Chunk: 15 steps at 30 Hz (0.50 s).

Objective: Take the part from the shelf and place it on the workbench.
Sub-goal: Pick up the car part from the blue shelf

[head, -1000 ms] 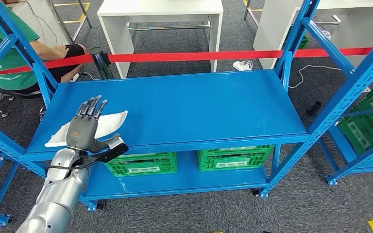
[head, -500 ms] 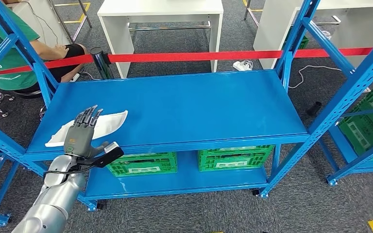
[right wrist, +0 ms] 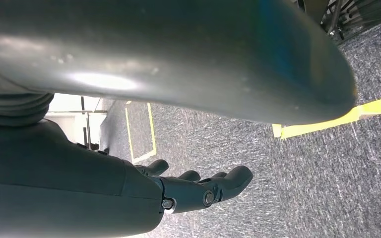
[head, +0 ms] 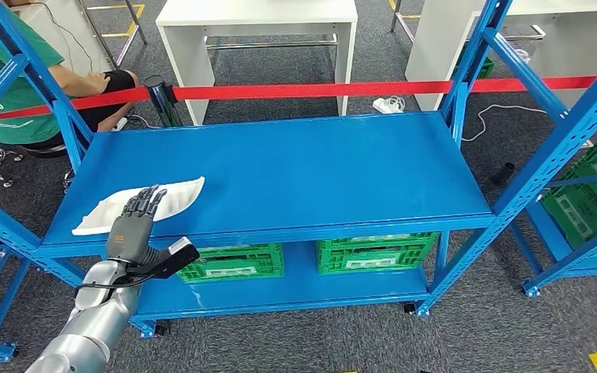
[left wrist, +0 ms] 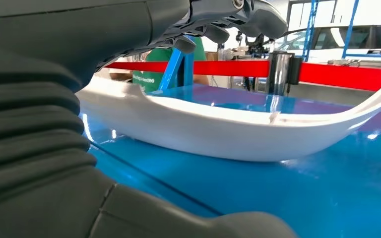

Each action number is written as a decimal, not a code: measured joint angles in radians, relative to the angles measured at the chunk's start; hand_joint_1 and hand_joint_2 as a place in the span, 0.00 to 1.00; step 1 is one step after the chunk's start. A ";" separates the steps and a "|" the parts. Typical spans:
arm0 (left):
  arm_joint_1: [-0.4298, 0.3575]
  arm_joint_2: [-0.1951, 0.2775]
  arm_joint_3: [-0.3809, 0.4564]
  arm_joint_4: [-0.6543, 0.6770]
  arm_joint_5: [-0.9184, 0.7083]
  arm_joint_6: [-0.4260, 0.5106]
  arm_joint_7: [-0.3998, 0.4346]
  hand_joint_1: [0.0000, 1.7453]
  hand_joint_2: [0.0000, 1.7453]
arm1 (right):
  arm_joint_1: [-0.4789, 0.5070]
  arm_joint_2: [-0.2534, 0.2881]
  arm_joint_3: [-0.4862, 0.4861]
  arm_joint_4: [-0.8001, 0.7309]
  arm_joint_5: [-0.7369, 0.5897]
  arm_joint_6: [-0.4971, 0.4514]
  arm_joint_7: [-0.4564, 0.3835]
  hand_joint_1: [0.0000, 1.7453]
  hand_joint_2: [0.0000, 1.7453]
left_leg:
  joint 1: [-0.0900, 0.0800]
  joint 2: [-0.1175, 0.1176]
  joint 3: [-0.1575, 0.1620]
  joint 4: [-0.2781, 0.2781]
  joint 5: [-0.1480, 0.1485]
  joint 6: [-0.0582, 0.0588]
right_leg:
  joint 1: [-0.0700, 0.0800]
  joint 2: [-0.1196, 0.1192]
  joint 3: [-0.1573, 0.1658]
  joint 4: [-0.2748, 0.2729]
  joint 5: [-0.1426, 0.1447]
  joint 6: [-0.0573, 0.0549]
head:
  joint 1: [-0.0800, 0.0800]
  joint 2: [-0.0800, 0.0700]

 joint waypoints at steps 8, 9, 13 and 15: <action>0.001 0.014 -0.019 0.009 -0.043 0.002 0.055 0.00 1.00 | 0.000 0.000 0.000 0.000 0.006 0.001 0.000 0.00 0.00 | 0.000 0.000 0.000 0.000 0.000 0.000 | 0.000 0.000 0.000 0.000 0.000 0.000 | 0.000 0.000; 0.001 0.016 -0.022 0.009 -0.047 0.002 0.058 0.00 1.00 | 0.000 0.000 0.000 0.000 0.006 0.001 0.000 0.00 0.00 | 0.000 0.000 0.000 0.000 0.000 0.000 | 0.000 0.000 0.000 0.000 0.000 0.000 | 0.000 0.000; 0.000 0.023 -0.033 0.009 -0.055 0.002 0.065 0.00 1.00 | 0.000 0.000 0.000 0.000 0.006 0.001 0.000 0.00 0.00 | 0.000 0.000 0.000 0.000 0.000 0.000 | 0.000 0.000 0.000 0.000 0.000 0.000 | 0.000 0.000; 0.000 0.025 -0.035 0.009 -0.056 0.002 0.070 0.00 1.00 | 0.000 0.000 0.000 0.000 0.006 0.001 0.000 0.00 0.00 | 0.000 0.000 0.000 0.000 0.000 0.000 | 0.000 0.000 0.000 0.000 0.000 0.000 | 0.000 0.000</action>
